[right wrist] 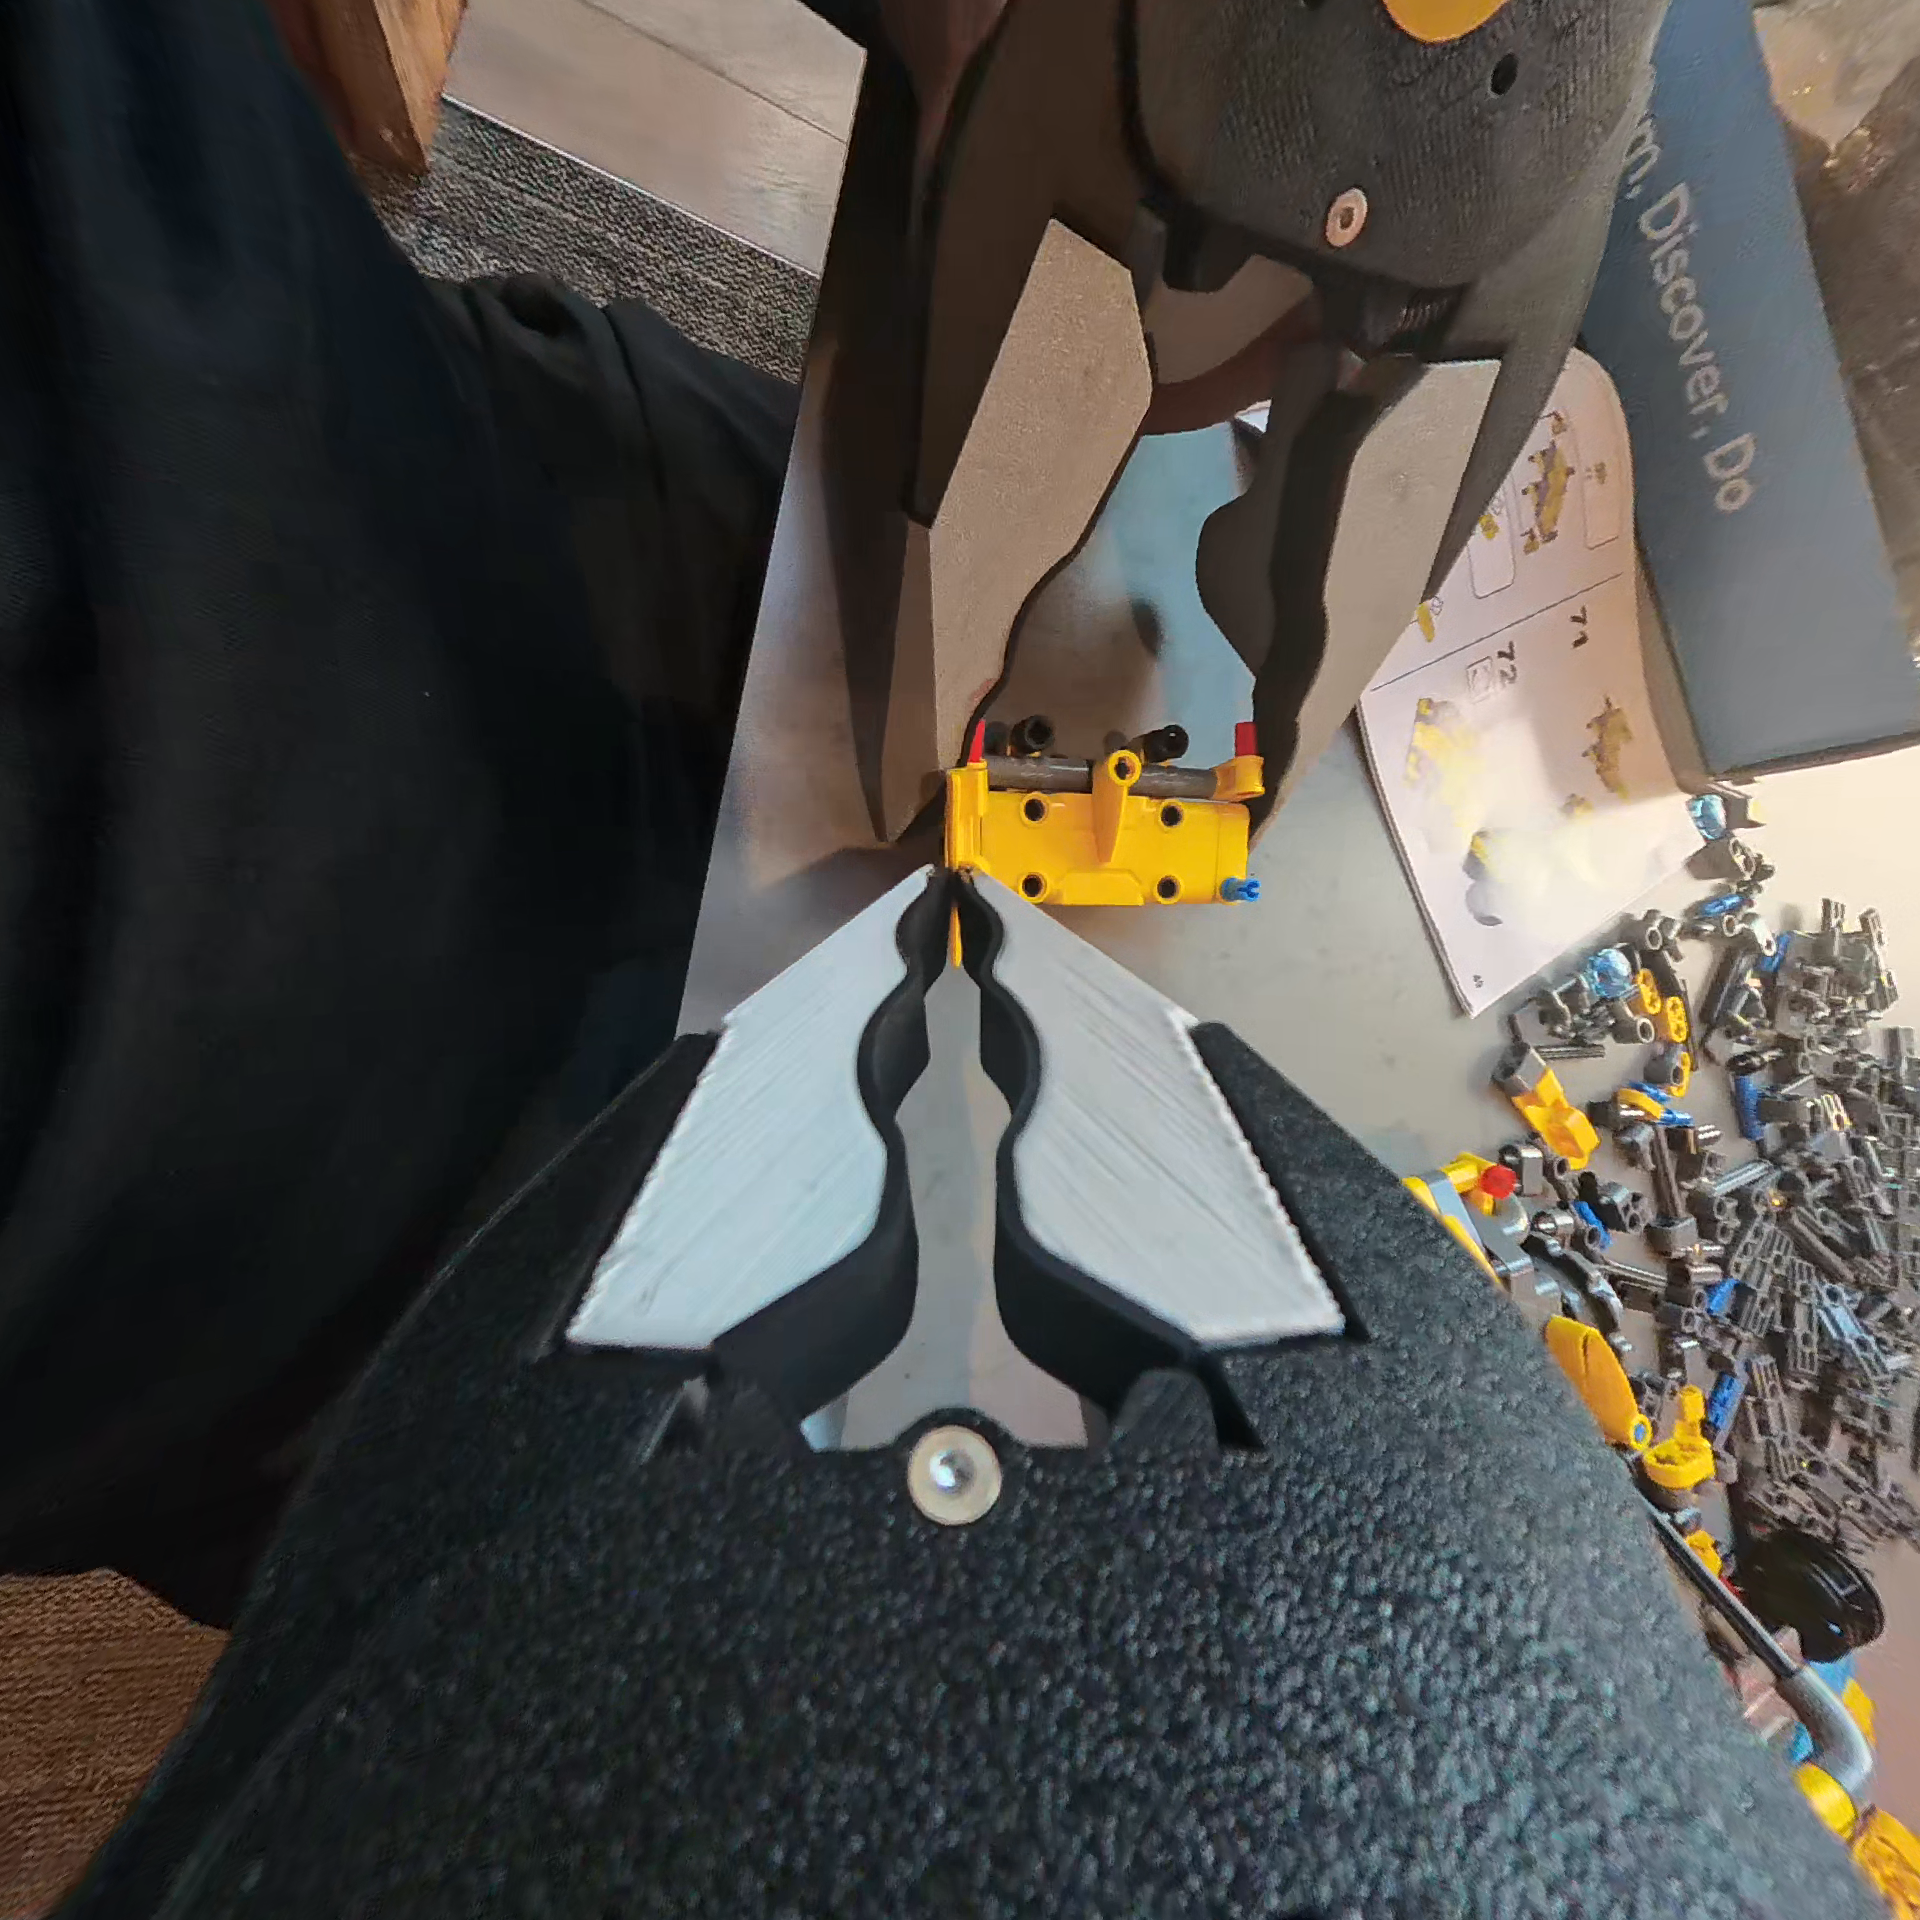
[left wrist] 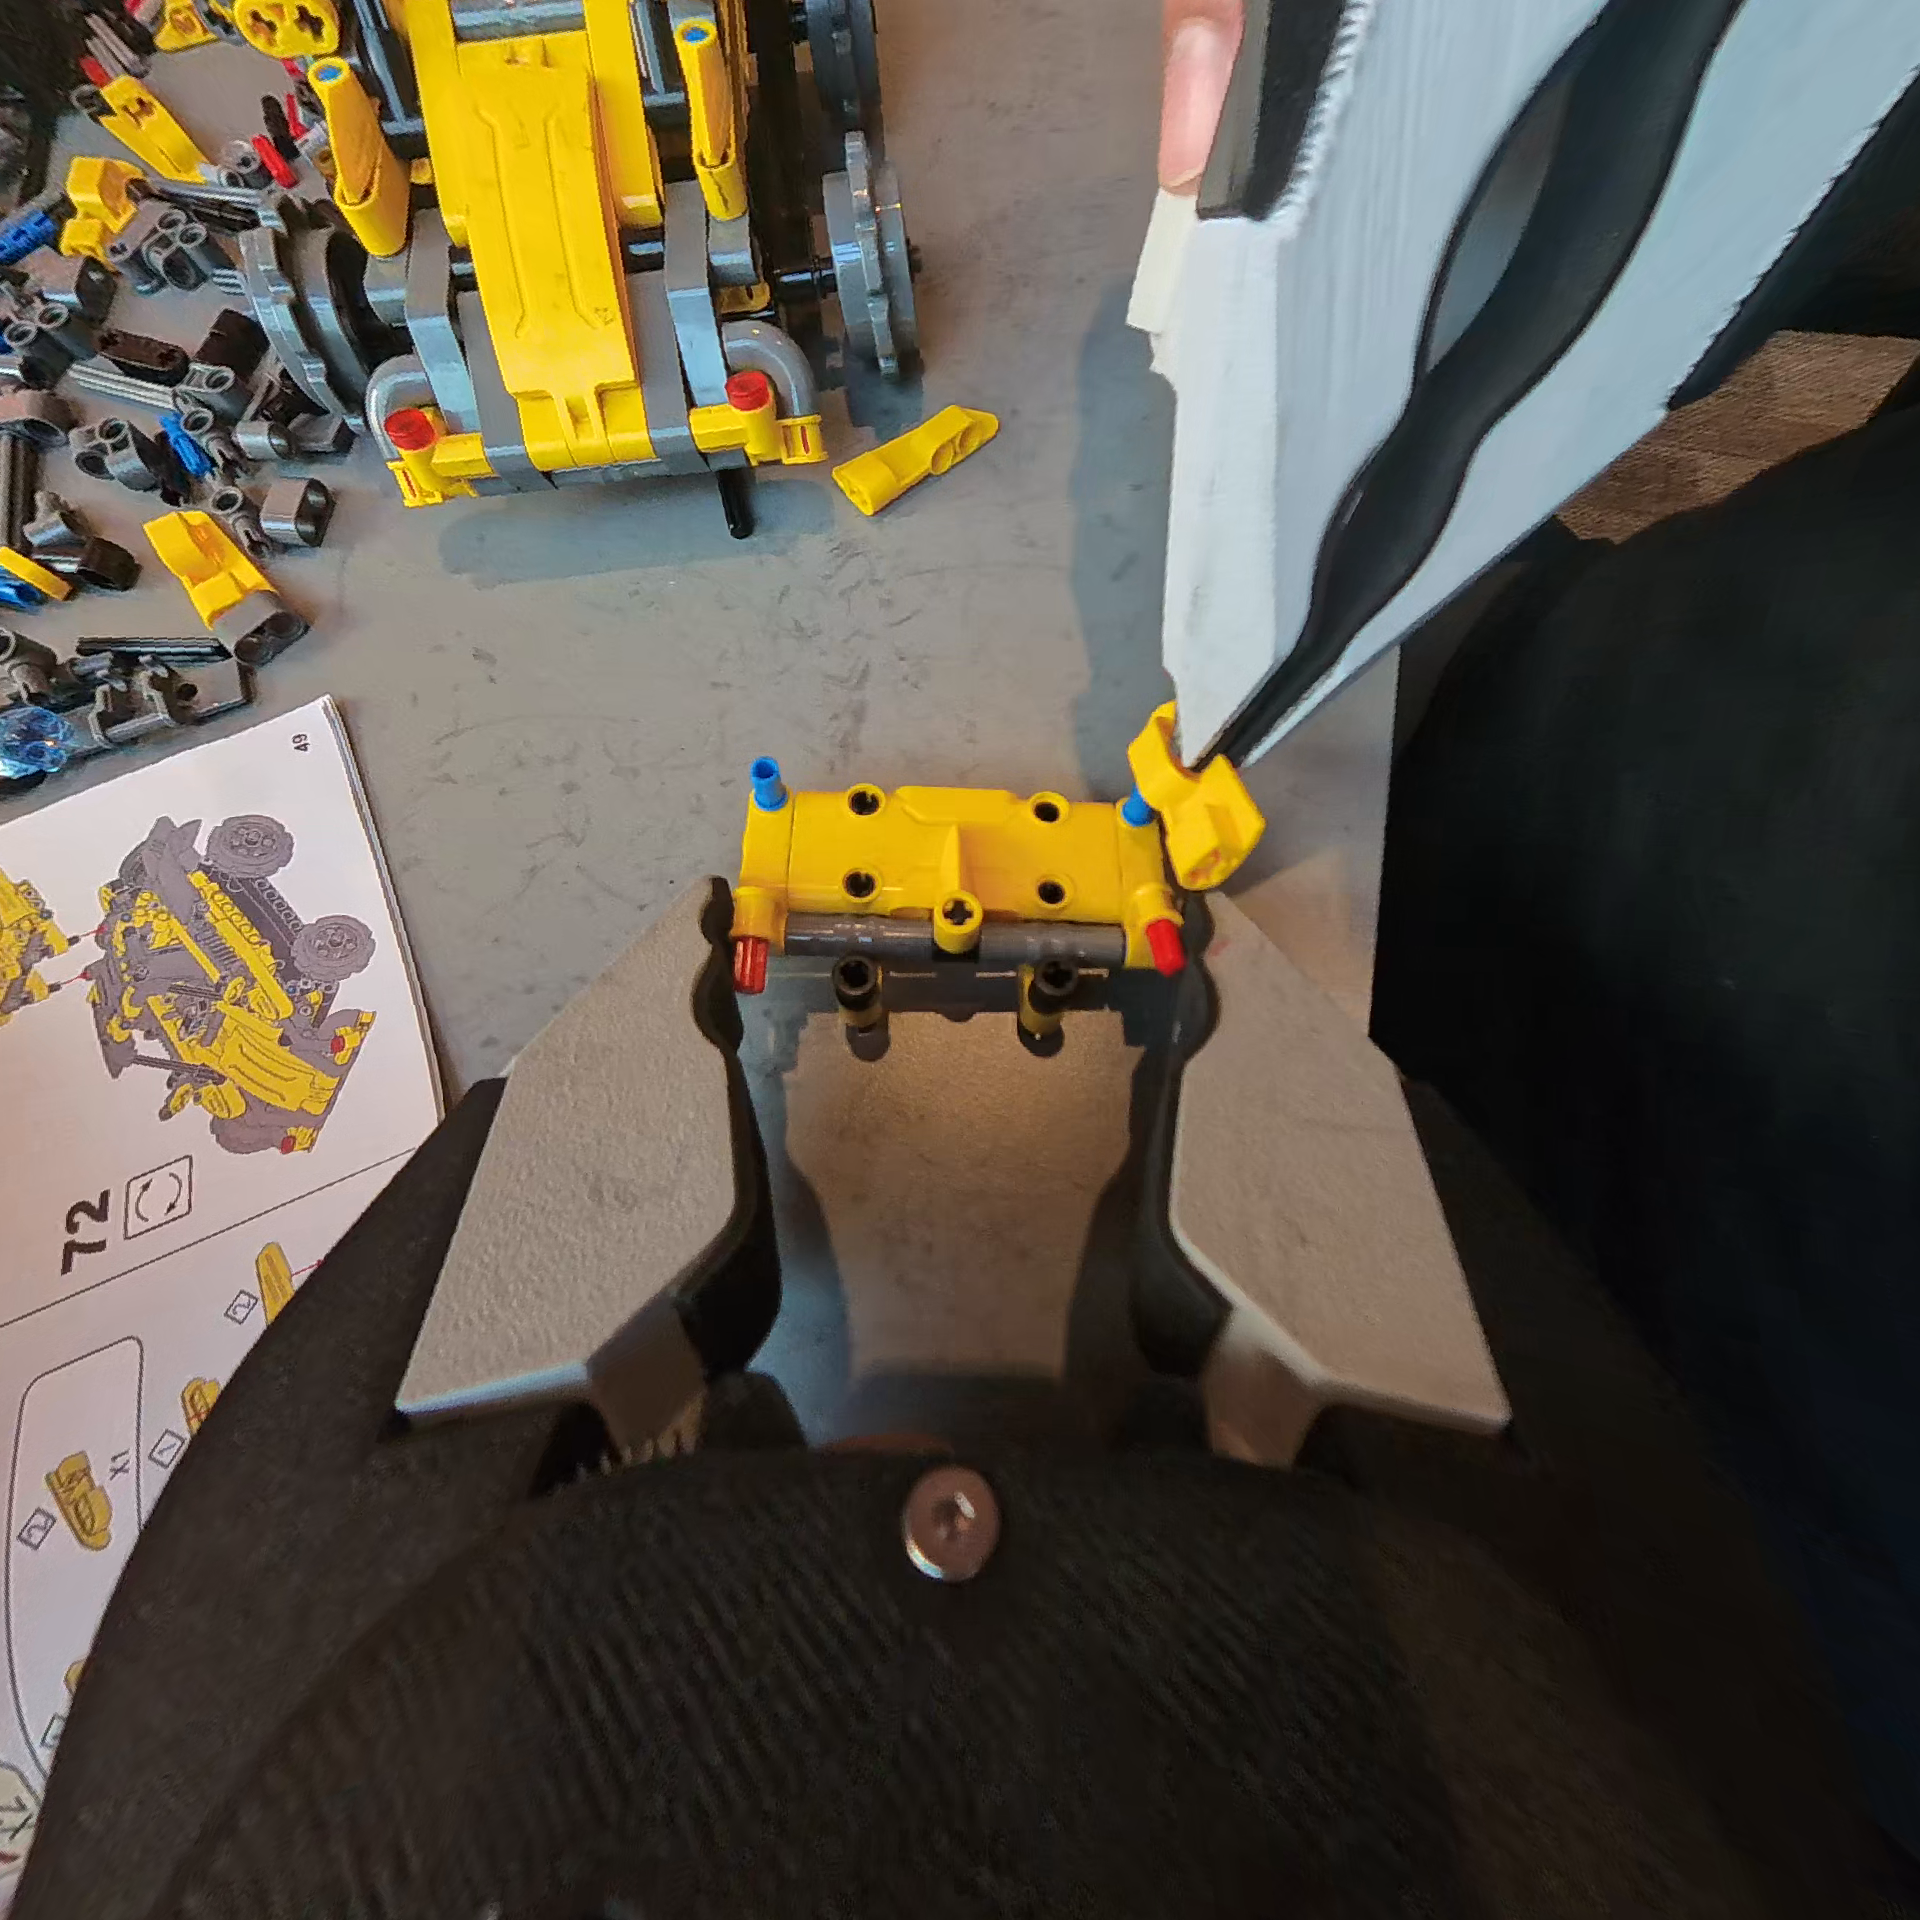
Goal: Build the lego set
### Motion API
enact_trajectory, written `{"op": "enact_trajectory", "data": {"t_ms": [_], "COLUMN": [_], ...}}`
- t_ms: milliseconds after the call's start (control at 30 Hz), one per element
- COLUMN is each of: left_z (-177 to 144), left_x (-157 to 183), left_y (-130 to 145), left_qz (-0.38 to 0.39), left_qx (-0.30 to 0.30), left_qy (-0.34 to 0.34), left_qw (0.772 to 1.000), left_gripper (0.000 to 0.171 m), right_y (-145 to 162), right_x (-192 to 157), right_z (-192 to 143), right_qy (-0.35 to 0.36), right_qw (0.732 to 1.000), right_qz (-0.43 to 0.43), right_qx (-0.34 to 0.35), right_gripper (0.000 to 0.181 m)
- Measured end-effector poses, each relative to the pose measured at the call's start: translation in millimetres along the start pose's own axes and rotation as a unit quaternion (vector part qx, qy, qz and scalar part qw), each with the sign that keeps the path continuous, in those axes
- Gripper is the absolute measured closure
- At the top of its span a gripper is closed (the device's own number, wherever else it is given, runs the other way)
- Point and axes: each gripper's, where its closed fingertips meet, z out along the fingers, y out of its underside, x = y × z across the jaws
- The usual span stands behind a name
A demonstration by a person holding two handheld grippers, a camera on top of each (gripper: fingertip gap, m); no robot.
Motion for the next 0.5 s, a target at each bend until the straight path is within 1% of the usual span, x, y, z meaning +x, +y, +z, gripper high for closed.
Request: {"op": "enact_trajectory", "data": {"t_ms": [100, 167, 233, 367, 500], "left_z": [0.0, -0.4, -0.3, -0.4, -0.6], "left_x": [-1.3, -3.4, -3.4, -3.2, -3.3], "left_y": [0.1, 0.0, -0.3, -1.1, -1.4], "left_qz": [0.001, 0.003, 0.007, 0.014, 0.025], "left_qx": [0.000, 0.000, 0.000, 0.002, 0.003], "left_qy": [-0.007, -0.017, -0.021, -0.026, -0.036], "left_qw": [1.000, 1.000, 1.000, 1.000, 0.999], "left_gripper": [0.089, 0.089, 0.089, 0.089, 0.089], "right_y": [0.2, 0.9, 0.3, -0.6, -1.1], "right_x": [0.9, 3.5, 3.8, 4.0, 3.5], "right_z": [0.4, 1.6, 2.3, 4.2, 4.9], "right_qy": [0.003, -0.004, -0.025, -0.071, -0.110], "right_qw": [1.000, 0.999, 0.997, 0.990, 0.985], "right_qz": [-0.002, 0.031, 0.076, 0.121, 0.136], "right_qx": [-0.007, -0.019, -0.023, -0.013, 0.000], "right_gripper": [0.180, 0.180, 0.180, 0.180, 0.180]}}
